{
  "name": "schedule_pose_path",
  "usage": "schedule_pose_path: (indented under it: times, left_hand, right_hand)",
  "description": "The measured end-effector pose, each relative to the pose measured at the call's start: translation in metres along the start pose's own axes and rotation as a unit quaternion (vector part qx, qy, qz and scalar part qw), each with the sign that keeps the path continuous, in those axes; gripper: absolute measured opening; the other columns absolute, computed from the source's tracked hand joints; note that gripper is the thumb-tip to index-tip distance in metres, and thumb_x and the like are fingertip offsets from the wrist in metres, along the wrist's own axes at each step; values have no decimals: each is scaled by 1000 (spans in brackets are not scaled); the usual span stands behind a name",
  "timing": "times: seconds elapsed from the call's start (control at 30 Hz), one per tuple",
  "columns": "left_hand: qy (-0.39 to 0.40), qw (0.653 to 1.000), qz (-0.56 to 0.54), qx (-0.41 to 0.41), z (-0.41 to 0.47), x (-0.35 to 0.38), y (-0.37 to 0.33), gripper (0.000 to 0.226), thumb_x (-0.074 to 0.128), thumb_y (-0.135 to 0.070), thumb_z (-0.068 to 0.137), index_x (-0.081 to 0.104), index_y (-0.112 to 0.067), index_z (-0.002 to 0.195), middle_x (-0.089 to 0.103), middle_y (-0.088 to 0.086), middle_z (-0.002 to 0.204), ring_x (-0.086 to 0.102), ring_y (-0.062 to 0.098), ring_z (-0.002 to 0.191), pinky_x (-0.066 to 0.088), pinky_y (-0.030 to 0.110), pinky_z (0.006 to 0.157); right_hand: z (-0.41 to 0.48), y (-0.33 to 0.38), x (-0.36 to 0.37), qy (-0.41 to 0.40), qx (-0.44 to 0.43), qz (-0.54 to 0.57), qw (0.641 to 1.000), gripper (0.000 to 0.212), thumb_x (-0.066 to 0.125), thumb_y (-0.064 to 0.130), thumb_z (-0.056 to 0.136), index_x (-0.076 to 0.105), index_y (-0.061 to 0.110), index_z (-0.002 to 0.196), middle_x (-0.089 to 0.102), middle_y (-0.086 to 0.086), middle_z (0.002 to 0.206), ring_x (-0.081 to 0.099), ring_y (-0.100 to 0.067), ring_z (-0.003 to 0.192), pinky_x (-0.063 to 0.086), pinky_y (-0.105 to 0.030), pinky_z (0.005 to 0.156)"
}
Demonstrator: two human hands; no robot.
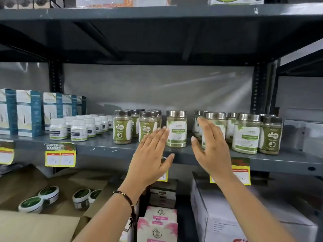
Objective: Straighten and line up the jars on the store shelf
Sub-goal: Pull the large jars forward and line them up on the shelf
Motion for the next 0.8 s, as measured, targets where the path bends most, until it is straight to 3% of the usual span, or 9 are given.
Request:
schedule_pose_path:
  times: [0.1, 0.2, 0.37, 0.47, 0.57, 0.8]
  left_hand:
    - [37, 999, 3, 17, -13, 8, 6, 61, 40, -45, 90, 39, -8, 139, 49, 8, 137, 43, 22, 124, 27, 37, 104]
    - [70, 997, -1, 27, -19, 17, 10, 57, 41, -46, 89, 47, -9, 133, 56, 7, 129, 48, 24, 118, 23, 32, 103]
    - [47, 998, -39, 19, -19, 16, 15, 53, 44, -44, 89, 51, -11, 129, 57, 4, 127, 46, 21, 118, 19, 29, 102]
    - [32, 998, -48, 20, -22, 17, 14, 52, 46, -43, 88, 51, -12, 129, 57, 3, 126, 45, 19, 117, 19, 28, 102]
    - [18, 998, -57, 11, -22, 18, 12, 50, 46, -44, 88, 52, -13, 127, 57, 1, 124, 43, 17, 116, 20, 29, 102]
    - [12, 998, -62, -8, -22, 19, 12, 47, 46, -43, 89, 54, -13, 123, 59, 0, 119, 46, 17, 112, 24, 30, 99]
  right_hand:
    - [2, 6, 11, 19, -2, 27, 999, 43, 54, 16, 82, 51, 7, 124, 60, -10, 119, 44, -17, 111, 33, -19, 94]
    - [12, 5, 32, 77, 35, 52, 995, 44, 58, 13, 83, 51, 10, 126, 57, -9, 125, 41, -15, 118, 25, -14, 96]
    - [36, -13, 51, 107, 157, 126, 974, 58, 61, 24, 84, 38, 19, 137, 43, -2, 141, 41, -20, 128, 35, -37, 107]
    - [45, -24, 67, 136, 223, 143, 955, 71, 64, 37, 82, 29, 23, 142, 37, -1, 147, 36, -21, 133, 32, -38, 106]
    - [50, -31, 78, 140, 270, 158, 940, 76, 67, 47, 77, 31, 24, 140, 42, -3, 144, 39, -24, 131, 36, -41, 103]
    - [54, -30, 66, 89, 275, 147, 946, 65, 76, 39, 70, 47, 23, 127, 55, -5, 129, 50, -23, 118, 43, -36, 93]
Point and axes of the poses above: each hand's wrist, its own z-axis towards the middle knuckle, its own x-axis out of the palm, y = z × x, the point moved 9 cm from there along z, towards the middle knuckle
